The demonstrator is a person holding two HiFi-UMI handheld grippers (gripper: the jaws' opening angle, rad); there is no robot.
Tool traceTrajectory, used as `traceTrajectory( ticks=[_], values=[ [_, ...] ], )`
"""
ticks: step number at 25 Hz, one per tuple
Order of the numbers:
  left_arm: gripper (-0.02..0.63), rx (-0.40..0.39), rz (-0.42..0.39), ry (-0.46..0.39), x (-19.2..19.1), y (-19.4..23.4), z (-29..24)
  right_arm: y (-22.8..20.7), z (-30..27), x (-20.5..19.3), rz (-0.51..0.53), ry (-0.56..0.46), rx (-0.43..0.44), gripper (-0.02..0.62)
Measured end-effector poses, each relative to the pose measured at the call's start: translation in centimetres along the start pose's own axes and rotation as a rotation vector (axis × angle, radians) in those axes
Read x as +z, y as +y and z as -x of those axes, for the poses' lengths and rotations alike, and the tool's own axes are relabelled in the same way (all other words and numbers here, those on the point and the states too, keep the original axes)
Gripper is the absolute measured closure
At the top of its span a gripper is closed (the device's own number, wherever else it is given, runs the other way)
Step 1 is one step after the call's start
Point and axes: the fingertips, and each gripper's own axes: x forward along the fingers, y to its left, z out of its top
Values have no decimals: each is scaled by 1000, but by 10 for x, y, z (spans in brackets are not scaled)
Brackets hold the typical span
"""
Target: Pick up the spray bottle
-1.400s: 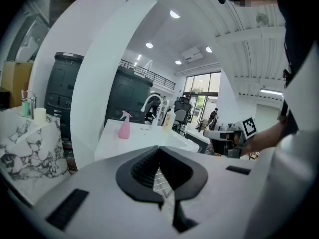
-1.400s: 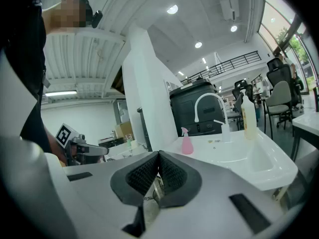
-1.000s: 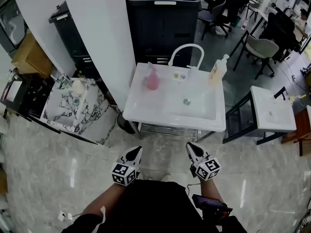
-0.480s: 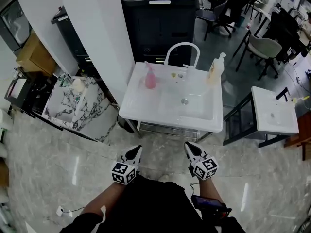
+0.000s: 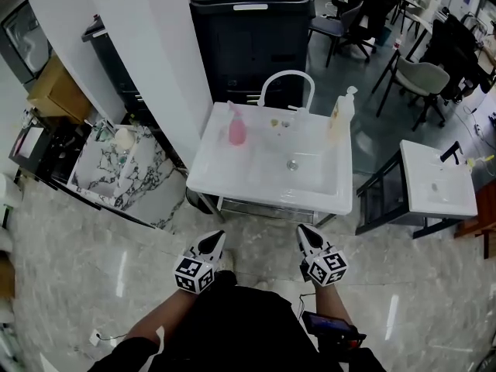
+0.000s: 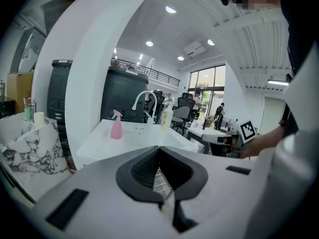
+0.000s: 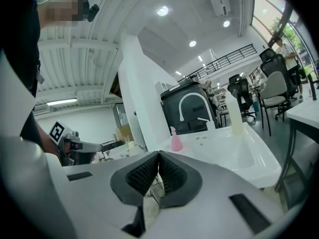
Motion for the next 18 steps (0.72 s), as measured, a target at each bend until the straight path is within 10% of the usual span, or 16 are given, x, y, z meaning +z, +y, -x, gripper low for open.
traceTrajectory(
  ticks=[18],
  values=[
    [598, -171, -14, -39, 61, 71, -96, -39, -63, 42, 19, 4, -195, 569]
  ],
)
